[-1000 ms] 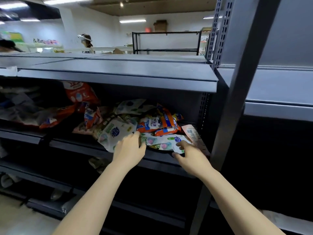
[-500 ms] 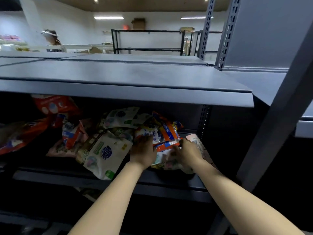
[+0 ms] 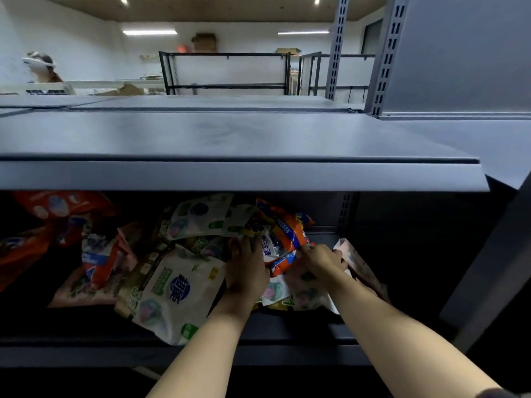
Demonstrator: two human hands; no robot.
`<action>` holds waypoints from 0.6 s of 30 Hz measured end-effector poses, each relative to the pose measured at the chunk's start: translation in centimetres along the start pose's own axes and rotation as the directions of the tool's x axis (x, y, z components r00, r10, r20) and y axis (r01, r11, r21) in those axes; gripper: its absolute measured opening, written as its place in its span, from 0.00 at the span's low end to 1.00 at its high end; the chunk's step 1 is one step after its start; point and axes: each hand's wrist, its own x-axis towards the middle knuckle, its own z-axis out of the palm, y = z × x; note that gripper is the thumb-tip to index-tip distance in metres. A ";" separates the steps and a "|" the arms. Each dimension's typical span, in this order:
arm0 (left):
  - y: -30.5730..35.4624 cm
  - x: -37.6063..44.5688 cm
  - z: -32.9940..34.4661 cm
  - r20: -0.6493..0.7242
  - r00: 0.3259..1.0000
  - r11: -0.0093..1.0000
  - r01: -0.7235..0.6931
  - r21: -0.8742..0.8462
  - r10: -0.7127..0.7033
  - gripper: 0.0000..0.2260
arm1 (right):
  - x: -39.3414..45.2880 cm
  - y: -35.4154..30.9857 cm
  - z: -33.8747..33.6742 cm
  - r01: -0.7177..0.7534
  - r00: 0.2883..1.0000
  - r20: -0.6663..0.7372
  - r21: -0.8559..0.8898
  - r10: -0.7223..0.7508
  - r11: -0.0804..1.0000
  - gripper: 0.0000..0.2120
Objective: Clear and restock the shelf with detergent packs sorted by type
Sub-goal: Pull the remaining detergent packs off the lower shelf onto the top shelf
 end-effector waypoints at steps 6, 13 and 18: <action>0.3 0.3 0.5 0.004 0.998 0.997 0.062 0.054 -0.063 0.29 | 0.0 -1.5 -0.4 0.089 0.996 -0.046 0.299 -0.079 0.950 0.05; 0.6 0.4 0.0 -0.216 0.973 0.956 0.017 -0.293 -0.084 0.19 | -2.8 -2.4 -3.0 0.324 0.923 -0.317 0.337 -0.217 0.884 0.06; 3.1 -0.3 -2.8 -0.234 0.948 0.854 0.067 -0.516 -0.215 0.15 | -4.8 -2.1 -4.8 0.404 0.857 -0.473 0.366 -0.206 0.839 0.11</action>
